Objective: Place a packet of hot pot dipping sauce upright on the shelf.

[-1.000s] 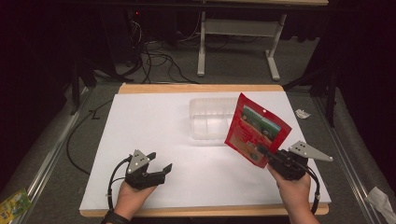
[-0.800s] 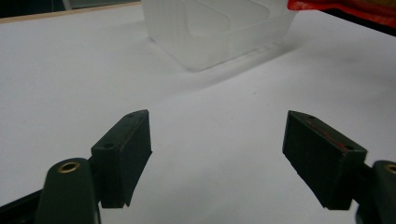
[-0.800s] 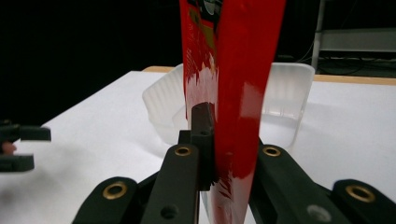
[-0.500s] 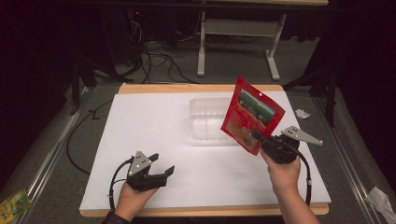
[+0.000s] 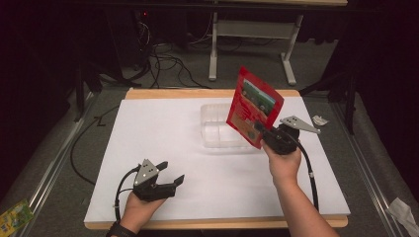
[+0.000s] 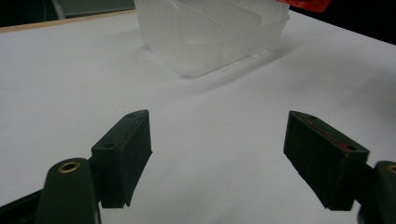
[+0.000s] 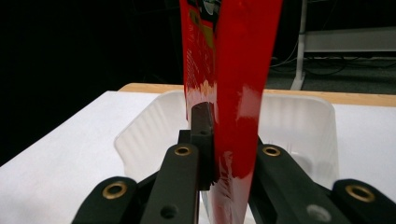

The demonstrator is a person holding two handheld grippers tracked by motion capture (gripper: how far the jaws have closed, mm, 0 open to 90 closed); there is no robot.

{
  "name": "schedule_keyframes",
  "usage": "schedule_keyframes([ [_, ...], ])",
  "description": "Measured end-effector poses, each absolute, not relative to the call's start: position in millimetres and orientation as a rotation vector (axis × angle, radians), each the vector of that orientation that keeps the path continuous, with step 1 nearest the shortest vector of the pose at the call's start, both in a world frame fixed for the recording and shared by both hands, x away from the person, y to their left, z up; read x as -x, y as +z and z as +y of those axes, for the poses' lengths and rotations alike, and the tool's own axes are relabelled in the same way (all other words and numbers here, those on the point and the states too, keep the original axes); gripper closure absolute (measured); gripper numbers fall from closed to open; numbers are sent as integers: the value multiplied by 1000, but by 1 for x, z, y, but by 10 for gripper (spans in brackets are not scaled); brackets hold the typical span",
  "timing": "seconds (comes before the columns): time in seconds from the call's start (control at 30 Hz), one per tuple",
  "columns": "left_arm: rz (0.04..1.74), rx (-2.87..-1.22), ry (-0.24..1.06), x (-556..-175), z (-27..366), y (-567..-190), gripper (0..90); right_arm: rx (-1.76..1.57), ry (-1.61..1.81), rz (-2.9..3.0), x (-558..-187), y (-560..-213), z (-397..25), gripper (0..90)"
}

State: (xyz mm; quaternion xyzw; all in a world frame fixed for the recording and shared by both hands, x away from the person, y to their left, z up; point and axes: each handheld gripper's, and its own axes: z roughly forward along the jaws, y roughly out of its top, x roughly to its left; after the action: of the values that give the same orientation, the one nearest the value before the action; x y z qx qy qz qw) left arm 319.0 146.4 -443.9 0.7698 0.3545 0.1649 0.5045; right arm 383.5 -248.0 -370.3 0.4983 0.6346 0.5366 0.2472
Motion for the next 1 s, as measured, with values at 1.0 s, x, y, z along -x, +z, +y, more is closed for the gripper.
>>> schedule_keyframes([
  [1.0, 831, -1842, 404, -319, 148, -442, 238, -1447, 1401, 1641, -436, -384, -208, 855],
])
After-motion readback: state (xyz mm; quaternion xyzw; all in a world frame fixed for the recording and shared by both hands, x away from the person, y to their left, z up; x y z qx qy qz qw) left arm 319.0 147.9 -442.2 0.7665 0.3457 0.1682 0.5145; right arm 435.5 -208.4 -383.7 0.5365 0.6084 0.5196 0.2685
